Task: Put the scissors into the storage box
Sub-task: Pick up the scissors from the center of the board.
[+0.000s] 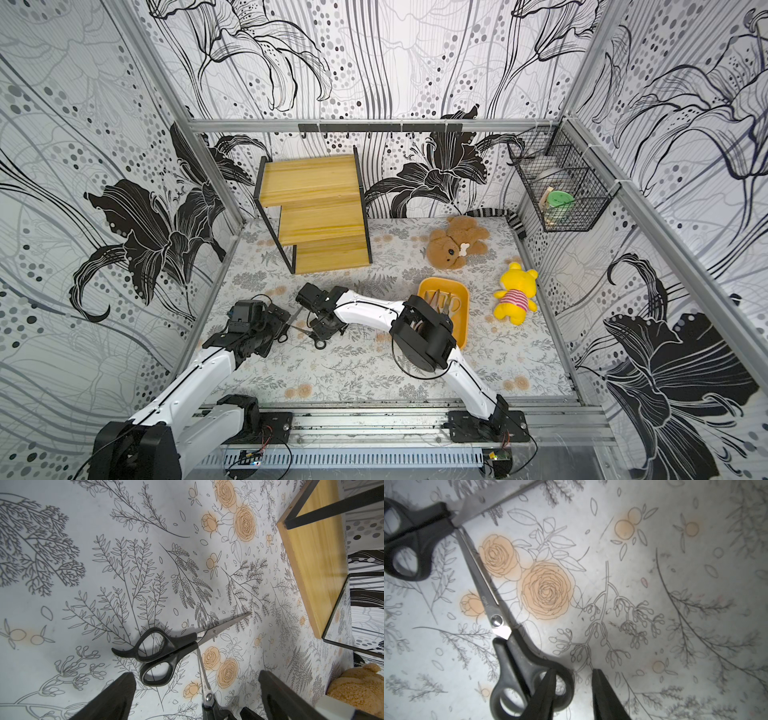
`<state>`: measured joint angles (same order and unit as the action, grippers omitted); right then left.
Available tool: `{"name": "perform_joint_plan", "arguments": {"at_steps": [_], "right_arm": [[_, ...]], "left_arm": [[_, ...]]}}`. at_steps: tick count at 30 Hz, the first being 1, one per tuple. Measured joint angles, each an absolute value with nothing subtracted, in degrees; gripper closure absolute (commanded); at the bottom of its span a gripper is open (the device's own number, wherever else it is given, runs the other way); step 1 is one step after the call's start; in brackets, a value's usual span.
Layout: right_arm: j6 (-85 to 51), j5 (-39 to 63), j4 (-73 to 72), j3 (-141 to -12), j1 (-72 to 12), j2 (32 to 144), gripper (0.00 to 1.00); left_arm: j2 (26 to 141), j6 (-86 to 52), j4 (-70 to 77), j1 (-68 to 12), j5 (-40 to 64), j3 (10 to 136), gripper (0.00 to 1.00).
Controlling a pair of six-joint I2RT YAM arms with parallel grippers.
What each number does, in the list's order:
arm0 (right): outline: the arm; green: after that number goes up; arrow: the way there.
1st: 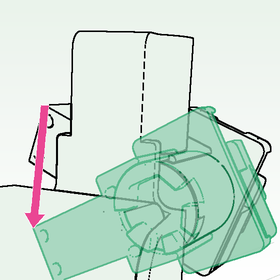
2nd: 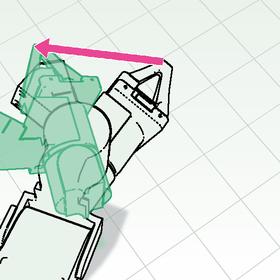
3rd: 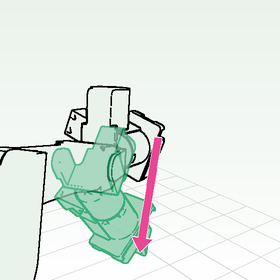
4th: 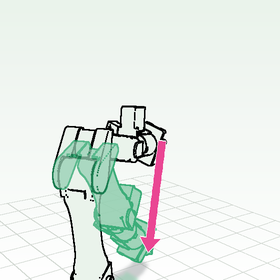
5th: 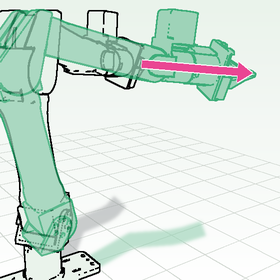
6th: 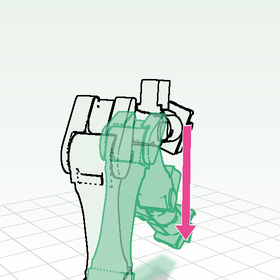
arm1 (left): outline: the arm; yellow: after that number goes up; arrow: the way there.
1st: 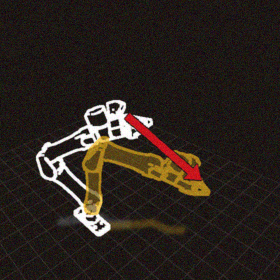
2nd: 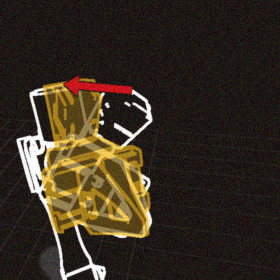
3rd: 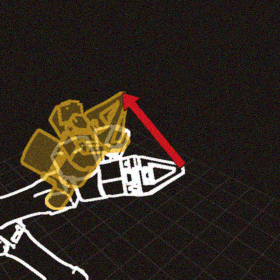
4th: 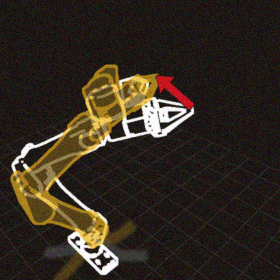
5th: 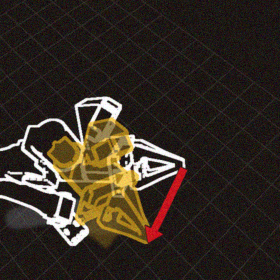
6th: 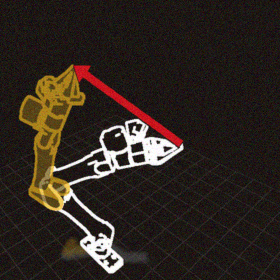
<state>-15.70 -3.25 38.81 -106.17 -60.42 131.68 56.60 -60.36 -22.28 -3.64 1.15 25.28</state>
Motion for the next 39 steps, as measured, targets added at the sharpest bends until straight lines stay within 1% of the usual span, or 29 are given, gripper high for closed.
{"name": "perform_joint_plan", "arguments": {"at_steps": [9, 19, 22, 26, 37, 39], "right_arm": [[-15.3, -3.8, 37.2, -104.5, -60.6, 130.9, 0.67], [-14.4, -5.2, 35.9, -99.5, -60.9, 128.5, 0.67], [-14.0, -5.4, 35.9, -99.1, -60.9, 128.2, 0.68], [-14.0, -5.7, 36.1, -99.1, -60.9, 128.2, 0.75], [-13.2, -7.3, 38.0, -100.1, -61.2, 128.7, 1.00], [-13.2, -7.5, 37.9, -100.1, -61.3, 128.7, 1.00]], "left_arm": [[56.6, -60.4, -22.3, -3.3, 1.3, 25.3, 0.03], [56.6, -60.4, -22.3, -3.2, 1.5, 25.3, 0.03], [56.6, -60.4, -22.3, -3.2, 1.6, 25.3, 0.03], [56.6, -60.4, -22.3, -3.2, 1.8, 25.3, 0.03], [56.6, -60.3, -22.3, -3.1, 1.8, 25.3, 0.03], [56.6, -60.3, -22.3, -3.0, 1.8, 25.3, 0.03]]}}
